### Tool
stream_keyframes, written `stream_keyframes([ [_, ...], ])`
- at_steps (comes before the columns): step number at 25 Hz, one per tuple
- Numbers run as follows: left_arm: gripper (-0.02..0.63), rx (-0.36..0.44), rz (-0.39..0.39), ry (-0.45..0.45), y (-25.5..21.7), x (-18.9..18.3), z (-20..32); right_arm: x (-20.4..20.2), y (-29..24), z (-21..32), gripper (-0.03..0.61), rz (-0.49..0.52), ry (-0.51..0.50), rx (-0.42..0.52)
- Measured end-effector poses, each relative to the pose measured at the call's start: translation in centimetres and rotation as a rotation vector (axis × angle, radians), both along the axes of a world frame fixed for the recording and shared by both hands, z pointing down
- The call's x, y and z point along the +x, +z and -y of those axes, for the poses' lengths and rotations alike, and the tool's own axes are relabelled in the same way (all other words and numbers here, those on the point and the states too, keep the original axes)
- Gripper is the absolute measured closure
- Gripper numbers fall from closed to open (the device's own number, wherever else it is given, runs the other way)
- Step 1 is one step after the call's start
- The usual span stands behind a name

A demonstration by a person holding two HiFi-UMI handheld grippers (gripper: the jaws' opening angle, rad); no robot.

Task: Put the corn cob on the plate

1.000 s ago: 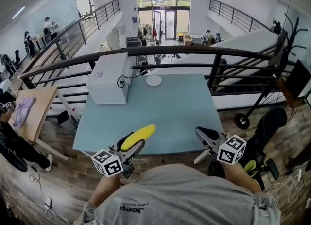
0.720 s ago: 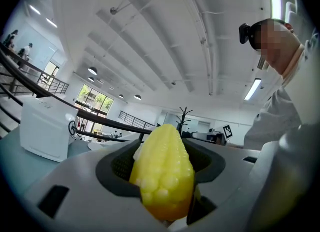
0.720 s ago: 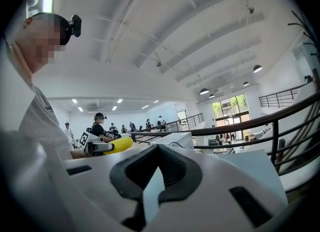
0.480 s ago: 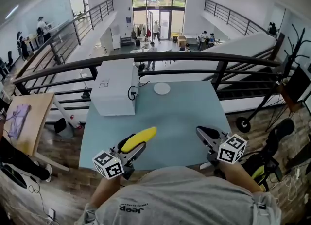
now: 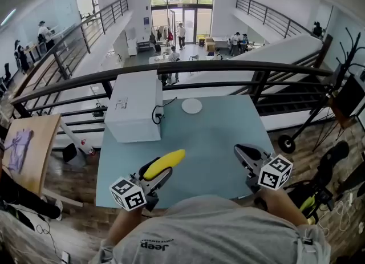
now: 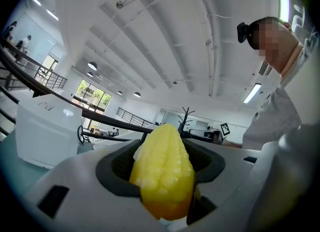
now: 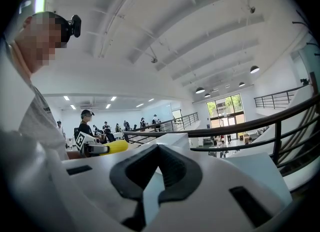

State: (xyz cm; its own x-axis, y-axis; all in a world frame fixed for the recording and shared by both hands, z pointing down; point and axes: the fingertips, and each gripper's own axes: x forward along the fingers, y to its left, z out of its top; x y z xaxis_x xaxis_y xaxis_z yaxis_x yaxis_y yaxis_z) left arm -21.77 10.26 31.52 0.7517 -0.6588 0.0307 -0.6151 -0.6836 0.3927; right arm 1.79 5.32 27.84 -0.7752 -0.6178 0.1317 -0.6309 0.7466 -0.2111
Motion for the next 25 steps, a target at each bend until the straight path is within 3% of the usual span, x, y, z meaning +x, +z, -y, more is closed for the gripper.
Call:
stream_keyframes([
  [8, 0.353, -0.031, 0.018, -0.021, 1.0, 2.7, 2.7, 2.6, 1.8, 4.0, 0.561, 0.018, -0.020, -0.033],
  [17, 0.353, -0.076, 0.043, -0.167, 1.2, 10.7, 9.5, 9.5, 5.9, 16.1, 0.561, 0.085, -0.100, -0.056],
  [22, 0.353, -0.126, 0.075, -0.183, 2.2, 15.8, 13.7, 13.1, 8.3, 23.4, 0.561, 0.140, -0.096, -0.076],
  [25, 0.353, -0.145, 0.124, -0.173, 3.2, 16.3, 16.0, 13.0, 10.1, 25.2, 0.561, 0.151, -0.108, -0.090],
])
